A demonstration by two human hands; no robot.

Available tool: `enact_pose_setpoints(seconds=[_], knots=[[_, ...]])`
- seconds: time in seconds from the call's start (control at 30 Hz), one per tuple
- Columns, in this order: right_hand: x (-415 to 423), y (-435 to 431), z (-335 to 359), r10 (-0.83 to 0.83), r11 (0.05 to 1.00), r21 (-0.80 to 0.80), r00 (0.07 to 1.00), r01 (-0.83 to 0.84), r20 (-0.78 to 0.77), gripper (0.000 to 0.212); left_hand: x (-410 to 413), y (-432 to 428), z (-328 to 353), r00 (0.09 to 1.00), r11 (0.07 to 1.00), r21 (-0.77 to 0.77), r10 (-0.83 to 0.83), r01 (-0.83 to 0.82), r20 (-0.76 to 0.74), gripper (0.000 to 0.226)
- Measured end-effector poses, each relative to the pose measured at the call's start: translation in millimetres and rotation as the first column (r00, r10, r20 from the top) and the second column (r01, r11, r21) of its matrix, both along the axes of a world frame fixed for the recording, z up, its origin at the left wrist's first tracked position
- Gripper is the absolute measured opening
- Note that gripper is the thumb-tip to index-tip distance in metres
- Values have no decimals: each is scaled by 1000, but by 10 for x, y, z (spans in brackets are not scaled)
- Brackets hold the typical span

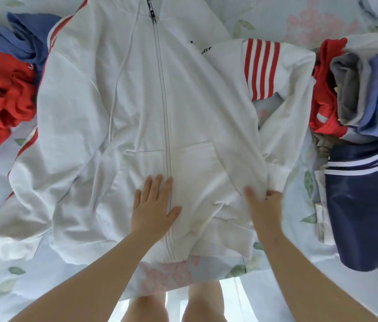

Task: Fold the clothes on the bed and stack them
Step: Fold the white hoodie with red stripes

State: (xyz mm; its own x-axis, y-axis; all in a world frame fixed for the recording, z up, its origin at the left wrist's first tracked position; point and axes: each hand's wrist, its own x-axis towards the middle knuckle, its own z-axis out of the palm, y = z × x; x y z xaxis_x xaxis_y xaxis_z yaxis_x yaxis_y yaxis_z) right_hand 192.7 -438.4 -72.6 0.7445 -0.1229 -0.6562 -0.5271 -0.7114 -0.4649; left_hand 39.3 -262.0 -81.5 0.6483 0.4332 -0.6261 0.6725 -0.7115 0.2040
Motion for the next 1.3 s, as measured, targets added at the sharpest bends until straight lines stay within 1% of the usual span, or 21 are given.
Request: enact_pose_setpoints(seconds=[0.07, 0.1, 0.17, 0.2, 0.23, 0.3, 0.33, 0.37, 0.4, 0.5, 0.57, 0.63, 0.73, 0.8, 0.9, 0.97, 1.03, 1.13, 1.17, 1.23, 1.3], knots=[[-323, -84, 19, 122, 989, -83, 991, -126, -55, 76, -89, -97, 21, 1000, 1000, -9, 7, -7, 5, 75], [-451, -129, 33, 169, 977, -130, 985, -171, -20, 78, -135, -142, 20, 1000, 1000, -10, 5, -5, 10, 76], [-646, -214, 76, 288, 944, -198, 951, -262, 115, 74, -232, -225, 7, 1000, 1000, -3, -18, 18, 19, 77], [-723, -249, 86, 392, 909, -227, 904, -351, 170, 70, -274, -260, -3, 999, 999, 6, -32, 32, 29, 79], [-791, -282, 77, 518, 846, -257, 833, -466, 193, 68, -310, -289, -14, 998, 999, 11, -38, 38, 40, 81], [-875, -350, 6, 736, 670, -326, 655, -667, 172, 67, -352, -325, -42, 998, 999, 16, -39, 38, 53, 83], [-878, -375, -25, 794, 600, -354, 588, -717, 154, 67, -360, -335, -52, 998, 999, 25, -46, 45, 49, 83], [-857, -399, -51, 824, 558, -386, 544, -734, 158, 66, -359, -339, -55, 998, 998, 35, -56, 55, 40, 83], [-819, -430, -73, 841, 534, -422, 511, -733, 177, 63, -354, -338, -54, 997, 997, 43, -63, 62, 32, 81], [-702, -551, -70, 874, 485, -489, 428, -725, 231, 41, -340, -331, -44, 998, 997, 34, -66, 65, 23, 70], [-654, -671, -52, 878, 479, -513, 405, -712, 256, 36, -348, -336, -33, 996, 996, 46, -83, 82, 26, 75], [-615, -819, -40, 869, 493, -534, 413, -687, 272, 34, -369, -352, -35, 995, 995, 48, -89, 87, 35, 83], [-585, -925, -4, 841, 536, -546, 459, -644, 285, 31, -410, -367, -31, 993, 995, 46, -89, 86, 74, 82], [-623, -878, -11, 858, 513, -508, 422, -692, 293, 46, -438, -380, -30, 992, 992, 51, -120, 117, 50, 83], [-727, -748, -105, 932, 361, -484, 293, -797, 212, 84, -477, -405, -29, 986, 984, 52, -169, 169, -4, 86], [-741, -687, -151, 940, 341, -467, 292, -816, 177, 92, -478, -406, -32, 986, 985, 38, -168, 168, -2, 87], [-694, -681, -175, 942, 334, -465, 270, -820, 200, 84, -482, -403, -47, 987, 986, 33, -163, 162, 13, 86], [-507, -726, -149, 928, 300, -422, 160, -856, 335, 56, -475, -433, -70, 987, 986, 45, -159, 158, 14, 84], [-435, -750, -116, 924, 261, -419, 100, -870, 368, 48, -466, -450, -71, 987, 986, 48, -158, 158, 2, 84], [-320, -838, -31, 928, 148, -434, -28, -889, 373, 37, -442, -485, -57, 987, 986, 45, -157, 158, -35, 85], [-258, -959, 56, 940, 82, -463, -85, -883, 330, 31, -423, -497, -26, 988, 989, 26, -147, 148, -45, 86]])
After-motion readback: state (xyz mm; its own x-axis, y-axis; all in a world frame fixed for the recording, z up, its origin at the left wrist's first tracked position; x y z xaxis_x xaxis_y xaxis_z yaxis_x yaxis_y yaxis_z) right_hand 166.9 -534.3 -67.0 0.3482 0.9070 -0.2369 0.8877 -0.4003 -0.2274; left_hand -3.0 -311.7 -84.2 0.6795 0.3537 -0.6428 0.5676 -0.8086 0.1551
